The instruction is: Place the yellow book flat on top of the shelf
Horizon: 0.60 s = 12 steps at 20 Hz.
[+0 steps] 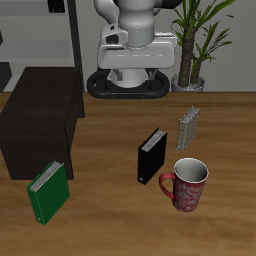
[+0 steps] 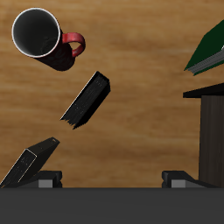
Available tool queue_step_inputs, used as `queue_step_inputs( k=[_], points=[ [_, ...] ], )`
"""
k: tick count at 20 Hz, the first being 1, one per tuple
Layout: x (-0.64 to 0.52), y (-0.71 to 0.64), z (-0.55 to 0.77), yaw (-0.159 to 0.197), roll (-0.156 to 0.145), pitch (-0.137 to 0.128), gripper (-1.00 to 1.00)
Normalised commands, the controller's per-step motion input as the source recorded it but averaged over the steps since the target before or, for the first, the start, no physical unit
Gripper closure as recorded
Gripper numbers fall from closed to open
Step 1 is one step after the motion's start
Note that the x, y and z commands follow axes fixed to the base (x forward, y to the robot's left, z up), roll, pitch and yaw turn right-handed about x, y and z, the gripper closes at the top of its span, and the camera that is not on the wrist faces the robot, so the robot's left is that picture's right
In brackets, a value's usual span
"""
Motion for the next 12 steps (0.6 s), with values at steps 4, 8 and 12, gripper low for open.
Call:
queue_step_inputs(
  k=[4,8,12],
  points=[
    [-0.03,0.09,-0.02,-0.005,-0.001,-0.003,-1.00],
    [0.01,0.09,-0.04,0.001,-0.025,-0.009,-1.00],
    [-0.04,0.11,-0.05,-0.066,-0.031,0.008,-1.00]
  ],
)
